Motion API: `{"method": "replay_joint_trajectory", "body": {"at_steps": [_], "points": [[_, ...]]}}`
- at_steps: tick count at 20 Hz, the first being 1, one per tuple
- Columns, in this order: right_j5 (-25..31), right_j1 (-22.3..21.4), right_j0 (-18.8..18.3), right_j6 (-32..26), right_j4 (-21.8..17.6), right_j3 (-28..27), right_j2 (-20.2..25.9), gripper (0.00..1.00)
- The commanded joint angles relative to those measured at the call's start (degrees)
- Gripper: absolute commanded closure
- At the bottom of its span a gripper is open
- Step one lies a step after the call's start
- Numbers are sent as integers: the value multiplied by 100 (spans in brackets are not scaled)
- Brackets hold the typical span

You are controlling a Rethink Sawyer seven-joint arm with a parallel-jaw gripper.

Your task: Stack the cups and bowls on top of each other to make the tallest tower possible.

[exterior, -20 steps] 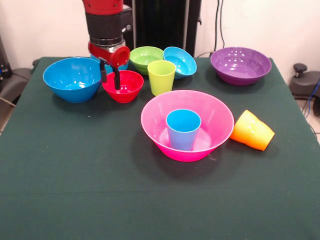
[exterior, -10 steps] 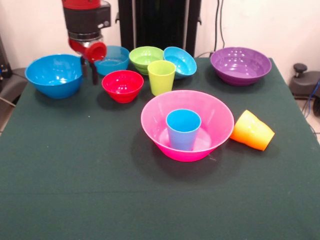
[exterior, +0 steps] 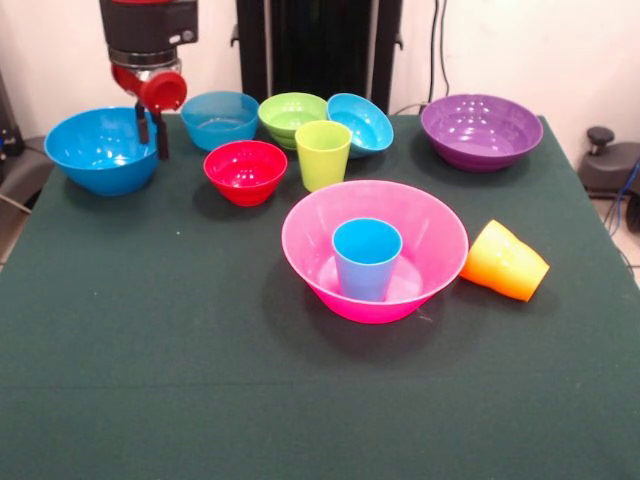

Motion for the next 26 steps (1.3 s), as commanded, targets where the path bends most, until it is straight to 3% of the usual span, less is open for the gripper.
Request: {"method": "replay_joint_trajectory", "body": {"at_steps": [1,8,13,18,26], "points": [[616,-359,189,-776,2,292,392,0],[329,149,210,-702,-286,-5,279,0],[358,272,-6,-979,-477,-109,267,0],[28,585,28,-812,-672,-236,148,0],[126,633,-154,-974,-878,-329,232,0]]}}
